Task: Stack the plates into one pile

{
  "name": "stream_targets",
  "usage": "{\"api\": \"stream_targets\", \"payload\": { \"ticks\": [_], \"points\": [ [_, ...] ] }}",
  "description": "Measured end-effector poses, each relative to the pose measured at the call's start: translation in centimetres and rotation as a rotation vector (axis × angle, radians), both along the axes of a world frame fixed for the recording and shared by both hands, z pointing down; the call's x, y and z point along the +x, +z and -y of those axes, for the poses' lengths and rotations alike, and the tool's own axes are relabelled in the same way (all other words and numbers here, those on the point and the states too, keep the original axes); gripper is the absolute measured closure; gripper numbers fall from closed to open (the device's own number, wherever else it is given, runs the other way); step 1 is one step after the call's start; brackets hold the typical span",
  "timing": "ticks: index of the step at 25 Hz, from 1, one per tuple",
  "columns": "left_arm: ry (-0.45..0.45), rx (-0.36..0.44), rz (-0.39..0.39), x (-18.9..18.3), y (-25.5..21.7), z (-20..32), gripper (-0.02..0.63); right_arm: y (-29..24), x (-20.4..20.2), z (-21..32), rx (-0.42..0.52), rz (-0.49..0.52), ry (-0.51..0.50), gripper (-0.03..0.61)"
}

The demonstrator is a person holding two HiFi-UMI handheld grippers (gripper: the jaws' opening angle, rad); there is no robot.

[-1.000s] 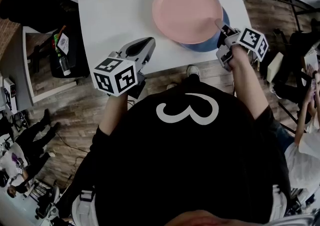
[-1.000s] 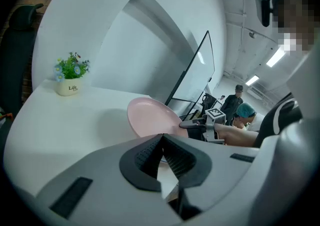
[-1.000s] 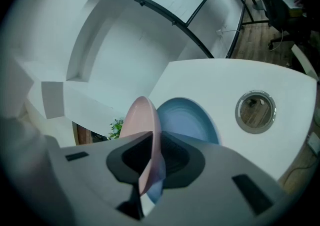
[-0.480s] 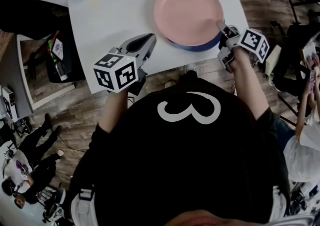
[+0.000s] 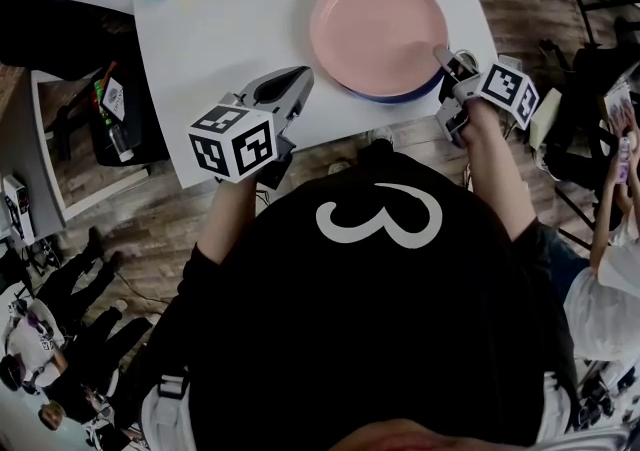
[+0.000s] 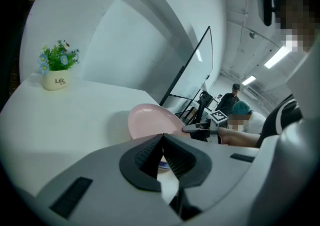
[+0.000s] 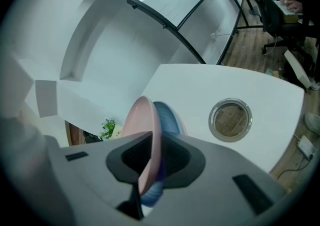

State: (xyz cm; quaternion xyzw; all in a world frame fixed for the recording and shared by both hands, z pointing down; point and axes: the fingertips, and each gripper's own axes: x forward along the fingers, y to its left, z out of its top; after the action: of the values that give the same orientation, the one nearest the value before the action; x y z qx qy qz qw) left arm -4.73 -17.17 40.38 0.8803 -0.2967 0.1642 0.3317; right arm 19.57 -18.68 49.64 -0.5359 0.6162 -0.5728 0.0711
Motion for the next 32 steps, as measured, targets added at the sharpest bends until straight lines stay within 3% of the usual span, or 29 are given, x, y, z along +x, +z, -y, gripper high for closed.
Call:
{"api": "stream_targets", "payload": {
  "ticks": [12,27,32],
  "points": [
    [-0.005,-0.006,0.000,-0.6,0.3,-0.6,0.598,0.4,0.5,-1.1,-0.004,-0.024,0.011,0.514],
    [-0.019,-0.011,0.014,-2.5,0.5,-2.7,0.598,0.1,1.1,-1.4,0.002,-0.132,0.009,0.509],
    [-0.025,-0.002,0.023,-3.4,0.2,-3.9,0.598,-0.5,0.9,-1.6,0.046,-0.128,0.013,0.438]
  ]
}}
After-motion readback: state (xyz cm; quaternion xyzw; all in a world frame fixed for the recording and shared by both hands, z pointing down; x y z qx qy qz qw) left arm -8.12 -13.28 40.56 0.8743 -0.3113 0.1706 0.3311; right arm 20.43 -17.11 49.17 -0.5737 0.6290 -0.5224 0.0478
